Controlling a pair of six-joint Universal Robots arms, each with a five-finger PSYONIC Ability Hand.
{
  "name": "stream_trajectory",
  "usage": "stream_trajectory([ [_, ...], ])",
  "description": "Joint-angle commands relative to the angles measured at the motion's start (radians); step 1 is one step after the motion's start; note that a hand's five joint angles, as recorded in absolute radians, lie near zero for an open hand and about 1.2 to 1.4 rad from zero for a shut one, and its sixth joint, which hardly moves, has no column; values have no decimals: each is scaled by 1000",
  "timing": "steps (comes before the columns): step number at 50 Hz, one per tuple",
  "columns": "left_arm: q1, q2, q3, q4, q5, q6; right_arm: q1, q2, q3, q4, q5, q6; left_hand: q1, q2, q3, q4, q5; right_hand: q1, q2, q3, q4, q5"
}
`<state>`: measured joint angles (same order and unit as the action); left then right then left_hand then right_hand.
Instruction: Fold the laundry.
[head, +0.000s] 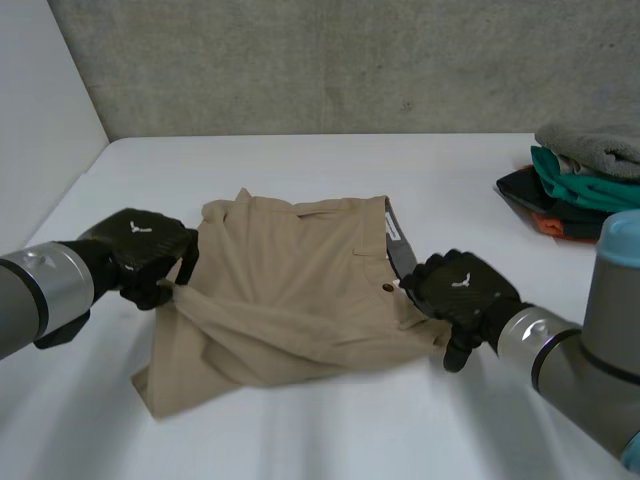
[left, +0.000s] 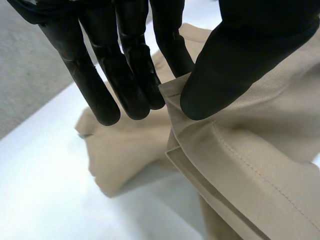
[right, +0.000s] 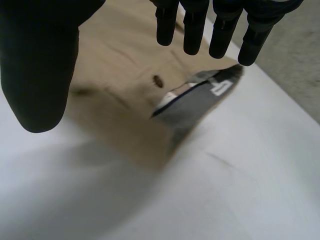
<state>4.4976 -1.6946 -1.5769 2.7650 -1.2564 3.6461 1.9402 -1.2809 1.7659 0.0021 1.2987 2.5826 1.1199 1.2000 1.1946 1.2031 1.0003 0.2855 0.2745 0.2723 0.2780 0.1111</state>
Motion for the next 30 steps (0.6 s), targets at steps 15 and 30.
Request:
stream_trajectory([
  [15,-26,114,-173,-208,103,-17,-12,-113,95,127,149,-305,276,196,202,193,221,1111,1122,1124,1118,1111],
  [30,-46,43,-195,-263,137,192,-54,-98,9,366,129,-409,276,196,202,193,221,1111,1122,1124,1118,1111],
])
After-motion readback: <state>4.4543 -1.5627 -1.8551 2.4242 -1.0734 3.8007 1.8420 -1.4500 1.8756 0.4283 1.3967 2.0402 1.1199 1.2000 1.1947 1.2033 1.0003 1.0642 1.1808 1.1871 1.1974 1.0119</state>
